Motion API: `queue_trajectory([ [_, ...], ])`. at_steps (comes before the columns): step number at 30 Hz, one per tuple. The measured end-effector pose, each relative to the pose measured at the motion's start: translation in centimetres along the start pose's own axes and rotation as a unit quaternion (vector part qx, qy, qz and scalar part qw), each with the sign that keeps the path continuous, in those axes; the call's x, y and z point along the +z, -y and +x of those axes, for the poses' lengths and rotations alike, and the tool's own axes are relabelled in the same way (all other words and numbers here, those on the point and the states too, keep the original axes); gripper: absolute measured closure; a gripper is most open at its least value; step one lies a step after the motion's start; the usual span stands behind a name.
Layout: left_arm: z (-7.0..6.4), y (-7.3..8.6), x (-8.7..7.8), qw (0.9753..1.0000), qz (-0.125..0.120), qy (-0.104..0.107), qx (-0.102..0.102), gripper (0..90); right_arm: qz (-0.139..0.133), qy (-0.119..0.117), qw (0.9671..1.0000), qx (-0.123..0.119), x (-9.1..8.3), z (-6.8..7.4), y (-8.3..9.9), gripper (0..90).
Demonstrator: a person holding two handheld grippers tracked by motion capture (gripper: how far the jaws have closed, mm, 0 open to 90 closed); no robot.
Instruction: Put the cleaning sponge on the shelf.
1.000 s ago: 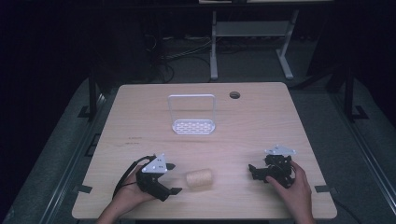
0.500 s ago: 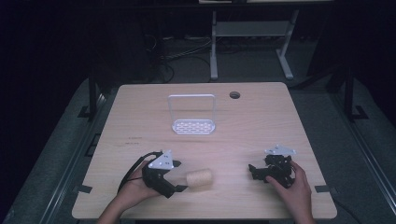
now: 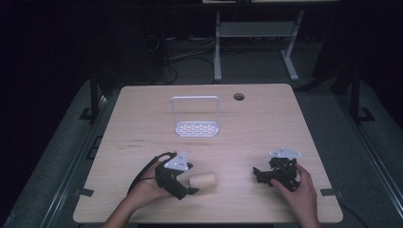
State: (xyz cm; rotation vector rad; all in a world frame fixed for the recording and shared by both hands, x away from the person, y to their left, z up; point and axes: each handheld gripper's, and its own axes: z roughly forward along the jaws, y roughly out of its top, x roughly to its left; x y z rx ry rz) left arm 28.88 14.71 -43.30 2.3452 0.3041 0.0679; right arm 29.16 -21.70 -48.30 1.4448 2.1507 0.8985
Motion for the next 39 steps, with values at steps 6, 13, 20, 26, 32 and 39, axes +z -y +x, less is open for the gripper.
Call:
queue_trajectory([
  [6,0.1,-0.8,0.9,0.9999,0.011,0.003,0.009,14.0,0.000,0.000,1.0000,0.000,0.0,0.0,0.0,0.5],
  [13,0.2,-1.6,1.4,0.9996,0.022,0.005,0.015,14.0,0.000,0.000,1.0000,0.000,0.0,0.0,0.0,0.6],
  [20,0.4,-2.2,2.5,0.9991,0.036,0.012,0.020,14.0,0.000,0.000,1.0000,0.000,0.0,0.0,0.0,0.5],
  [26,0.5,-2.6,3.2,0.9982,0.053,0.018,0.022,14.1,0.000,0.000,1.0000,0.000,0.0,0.0,0.0,0.6],
  [32,0.5,-3.1,4.1,0.9969,0.070,0.023,0.026,14.0,0.000,0.000,1.0000,0.000,0.0,0.0,0.0,0.6],
  [39,0.3,-3.2,5.1,0.9952,0.092,0.019,0.028,14.2,0.000,0.000,1.0000,0.000,0.0,0.0,0.0,0.6],
])
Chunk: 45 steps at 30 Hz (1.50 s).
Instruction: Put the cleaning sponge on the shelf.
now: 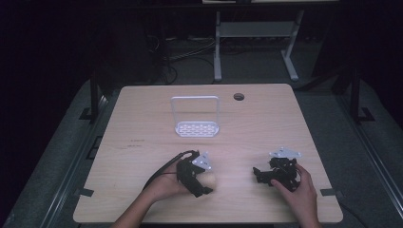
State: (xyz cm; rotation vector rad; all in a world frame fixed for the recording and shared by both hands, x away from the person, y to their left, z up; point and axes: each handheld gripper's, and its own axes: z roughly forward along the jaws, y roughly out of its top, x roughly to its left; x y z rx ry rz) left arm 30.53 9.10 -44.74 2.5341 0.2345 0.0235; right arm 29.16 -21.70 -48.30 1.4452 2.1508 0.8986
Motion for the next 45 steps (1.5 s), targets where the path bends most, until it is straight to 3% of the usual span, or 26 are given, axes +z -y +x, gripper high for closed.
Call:
queue_trajectory([
  [6,-0.2,-0.1,0.4,0.9998,0.016,-0.006,0.008,15.0,0.000,0.000,1.0000,0.000,0.0,0.0,0.0,0.5],
  [8,-0.2,-0.1,0.3,0.9996,0.021,-0.010,0.014,19.3,0.000,0.000,1.0000,0.000,0.0,0.0,0.0,0.6],
  [26,-0.2,-0.1,0.1,0.9998,0.018,-0.005,0.010,40.5,0.000,0.000,1.0000,0.000,0.0,0.0,0.0,0.6],
  [34,-0.2,-0.1,0.0,0.9997,0.021,-0.007,0.008,41.5,0.000,0.000,1.0000,0.000,0.0,0.0,0.0,0.5],
  [45,0.2,0.6,-0.9,0.9990,0.004,-0.029,-0.035,41.6,0.000,0.000,1.0000,0.000,0.0,0.0,0.0,0.5],
])
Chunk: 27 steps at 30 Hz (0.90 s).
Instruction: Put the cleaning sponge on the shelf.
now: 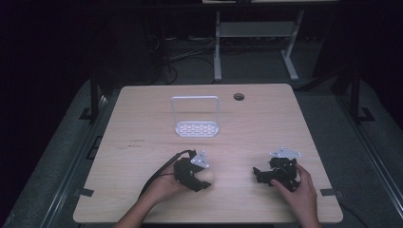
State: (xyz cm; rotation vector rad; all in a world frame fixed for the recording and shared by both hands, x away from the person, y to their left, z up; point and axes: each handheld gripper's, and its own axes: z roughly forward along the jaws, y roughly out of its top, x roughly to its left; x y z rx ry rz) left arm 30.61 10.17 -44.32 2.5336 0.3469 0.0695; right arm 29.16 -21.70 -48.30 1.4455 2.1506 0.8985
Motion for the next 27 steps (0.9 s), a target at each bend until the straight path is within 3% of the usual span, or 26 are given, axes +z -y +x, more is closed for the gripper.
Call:
queue_trajectory([
  [5,0.5,0.6,-0.6,0.9995,-0.012,-0.017,-0.024,41.6,0.000,0.000,1.0000,0.000,0.0,0.0,0.0,0.6],
  [12,1.3,1.5,-1.6,0.9967,-0.032,-0.044,-0.060,41.7,0.000,0.000,1.0000,0.000,0.0,0.0,0.0,0.5],
  [20,2.2,2.3,-2.5,0.9930,-0.040,-0.073,-0.084,41.7,0.000,0.000,1.0000,0.000,0.0,0.0,0.0,0.5],
  [27,2.6,2.6,-3.0,0.9908,-0.042,-0.086,-0.096,41.7,0.000,0.000,1.0000,0.000,0.0,0.0,0.0,0.5],
])
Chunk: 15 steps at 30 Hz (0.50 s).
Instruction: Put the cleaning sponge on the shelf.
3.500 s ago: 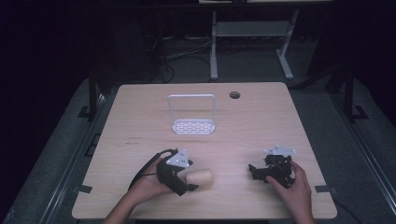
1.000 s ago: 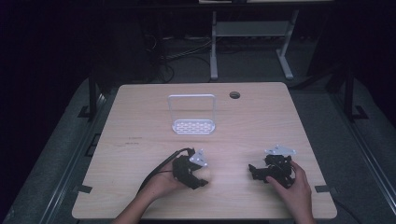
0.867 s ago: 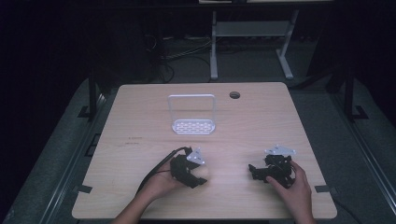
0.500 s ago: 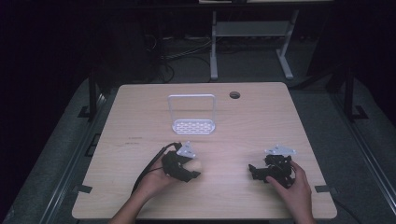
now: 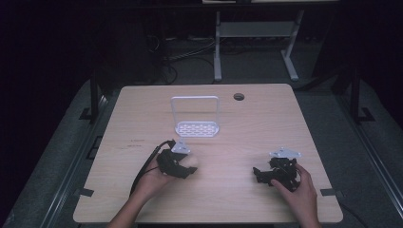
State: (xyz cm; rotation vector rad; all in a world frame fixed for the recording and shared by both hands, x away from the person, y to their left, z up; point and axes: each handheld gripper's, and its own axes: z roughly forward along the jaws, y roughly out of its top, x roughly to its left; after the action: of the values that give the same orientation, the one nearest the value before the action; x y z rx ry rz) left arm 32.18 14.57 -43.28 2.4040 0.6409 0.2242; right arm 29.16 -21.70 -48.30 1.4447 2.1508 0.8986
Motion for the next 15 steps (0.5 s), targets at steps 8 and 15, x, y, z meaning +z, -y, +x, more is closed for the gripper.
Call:
queue_trajectory([
  [8,0.8,-0.3,-0.1,0.9998,-0.011,-0.009,-0.014,41.7,0.000,0.000,1.0000,0.000,0.0,0.0,0.0,0.6],
  [15,1.5,-0.8,-0.1,0.9997,-0.014,-0.010,-0.018,41.7,0.000,0.000,1.0000,0.000,0.0,0.0,0.0,0.6],
])
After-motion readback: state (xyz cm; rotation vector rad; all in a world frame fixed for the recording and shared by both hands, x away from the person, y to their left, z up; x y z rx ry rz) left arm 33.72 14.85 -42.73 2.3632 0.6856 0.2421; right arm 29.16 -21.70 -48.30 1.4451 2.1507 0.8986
